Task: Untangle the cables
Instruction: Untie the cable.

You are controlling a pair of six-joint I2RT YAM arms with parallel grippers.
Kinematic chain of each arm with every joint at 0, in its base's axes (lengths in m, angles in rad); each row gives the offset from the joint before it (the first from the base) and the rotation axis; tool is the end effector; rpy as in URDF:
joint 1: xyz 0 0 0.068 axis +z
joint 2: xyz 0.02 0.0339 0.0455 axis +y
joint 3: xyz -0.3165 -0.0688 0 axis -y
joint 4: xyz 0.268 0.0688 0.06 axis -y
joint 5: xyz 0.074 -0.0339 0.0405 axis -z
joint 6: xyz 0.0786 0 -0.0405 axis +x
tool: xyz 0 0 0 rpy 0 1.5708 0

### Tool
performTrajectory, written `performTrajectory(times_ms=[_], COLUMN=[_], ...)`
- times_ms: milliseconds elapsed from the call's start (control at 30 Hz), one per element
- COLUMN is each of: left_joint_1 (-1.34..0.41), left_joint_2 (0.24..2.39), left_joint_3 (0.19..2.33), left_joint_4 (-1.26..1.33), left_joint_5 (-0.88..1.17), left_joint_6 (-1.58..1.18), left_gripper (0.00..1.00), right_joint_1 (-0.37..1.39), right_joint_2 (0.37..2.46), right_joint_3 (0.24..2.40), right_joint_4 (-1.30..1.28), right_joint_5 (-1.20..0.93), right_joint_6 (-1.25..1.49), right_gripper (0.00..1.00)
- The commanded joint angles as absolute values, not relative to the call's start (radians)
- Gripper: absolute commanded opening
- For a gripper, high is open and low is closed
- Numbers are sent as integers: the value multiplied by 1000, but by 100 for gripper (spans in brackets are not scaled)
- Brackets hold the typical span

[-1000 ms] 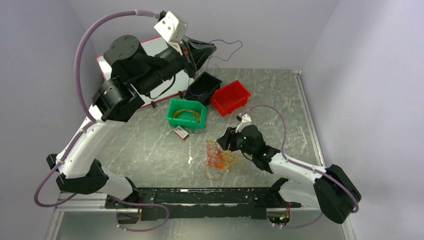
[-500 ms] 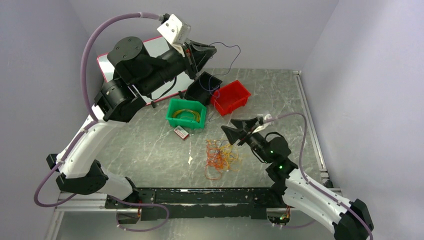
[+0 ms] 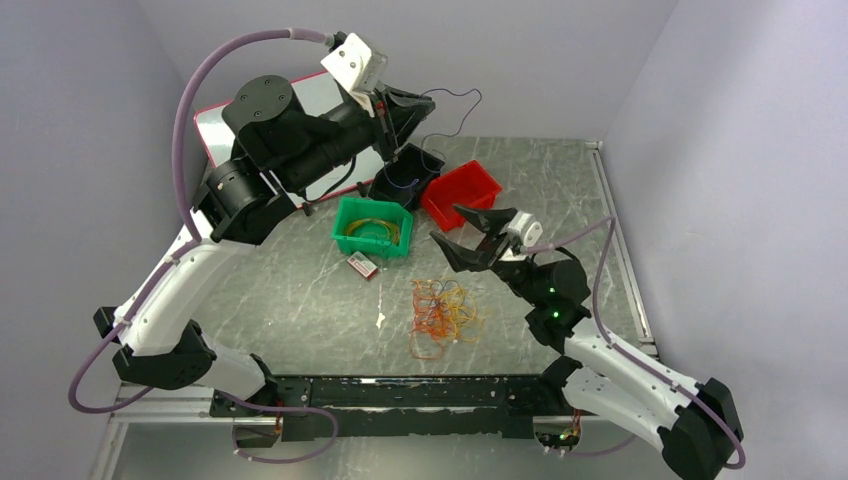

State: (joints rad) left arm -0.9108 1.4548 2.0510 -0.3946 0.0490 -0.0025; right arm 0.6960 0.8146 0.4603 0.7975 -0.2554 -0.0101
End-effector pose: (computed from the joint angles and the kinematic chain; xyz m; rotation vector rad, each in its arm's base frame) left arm 0.1937 -0.2558 0.6585 0.6588 1.2526 -0.7953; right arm 0.1489 0.1502 0.3714 -0.6174 0.9993 0.7514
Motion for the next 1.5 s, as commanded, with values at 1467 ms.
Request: performTrajectory(times_ms=[1467], left_joint_1=[-908], left_joint_2=[1407], left_joint_3=[1983], left_joint_4=[-359], left_joint_5=[129], left_joint_6=[-9], left_gripper=[7], right_joint_1=[699], right_joint_2=[1165], right_joint_3=[686], right_joint_4=[1035], right_joint_5=[-231], right_joint_6=[-167], right_gripper=[63])
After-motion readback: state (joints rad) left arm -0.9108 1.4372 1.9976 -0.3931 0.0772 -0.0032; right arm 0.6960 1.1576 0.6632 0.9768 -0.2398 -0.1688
